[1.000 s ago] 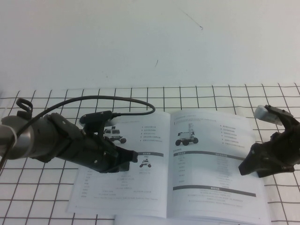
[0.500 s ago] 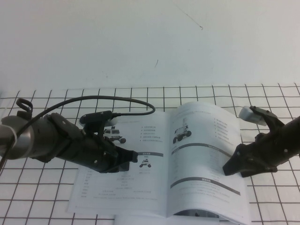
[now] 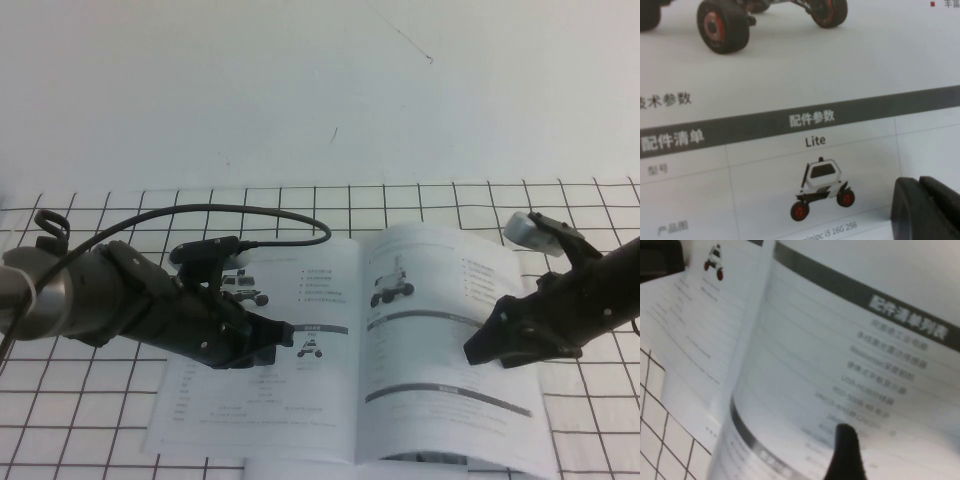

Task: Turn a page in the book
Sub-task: Open the closed book

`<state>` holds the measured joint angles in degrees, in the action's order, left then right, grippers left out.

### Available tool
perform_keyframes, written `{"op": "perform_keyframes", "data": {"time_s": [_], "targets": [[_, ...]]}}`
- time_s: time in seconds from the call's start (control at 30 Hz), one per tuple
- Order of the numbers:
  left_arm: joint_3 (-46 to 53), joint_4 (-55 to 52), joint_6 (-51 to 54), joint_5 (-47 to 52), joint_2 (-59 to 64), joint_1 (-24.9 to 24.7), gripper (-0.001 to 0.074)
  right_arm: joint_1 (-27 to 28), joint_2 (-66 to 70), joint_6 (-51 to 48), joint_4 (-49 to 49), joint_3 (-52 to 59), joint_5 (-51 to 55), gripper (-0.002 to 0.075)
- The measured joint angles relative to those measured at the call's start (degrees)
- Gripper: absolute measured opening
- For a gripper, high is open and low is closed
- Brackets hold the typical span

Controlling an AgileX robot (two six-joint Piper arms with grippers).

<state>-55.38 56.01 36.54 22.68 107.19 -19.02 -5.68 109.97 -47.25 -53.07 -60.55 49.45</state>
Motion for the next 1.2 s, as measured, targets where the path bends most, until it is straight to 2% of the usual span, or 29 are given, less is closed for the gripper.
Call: {"op": "perform_keyframes", "data": {"time_s": [0.33, 0.6, 0.8, 0.97, 1.2], "targets": [[0.0, 0.24, 0.29, 0.0, 0.0, 0.0, -0.0002, 0.0, -1.49, -0.02, 0.92, 0.0, 0.46, 0.0477], [-0.12, 2.66, 1.42, 3.0, 0.0, -0.13, -0.0002, 0.0, -1.71, 7.08, 13.59, 0.0, -1.37, 0.0452], [-0.75, 8.43, 6.27, 7.69, -1.96, -5.36, -0.0002, 0.0, -1.71, 9.74, 15.26, 0.0, -2.88, 0.0452], [-2.39, 9.3, 6.49, 7.32, -2.04, -9.1, -0.0002, 0.0, -1.71, 11.34, 15.39, 0.0, -3.0, 0.0452], [-2.39, 9.78, 6.49, 2.9, 0.02, -9.82, -0.0002, 0.0, -1.71, 14.17, 15.39, 0.0, -3.62, 0.0452]]}}
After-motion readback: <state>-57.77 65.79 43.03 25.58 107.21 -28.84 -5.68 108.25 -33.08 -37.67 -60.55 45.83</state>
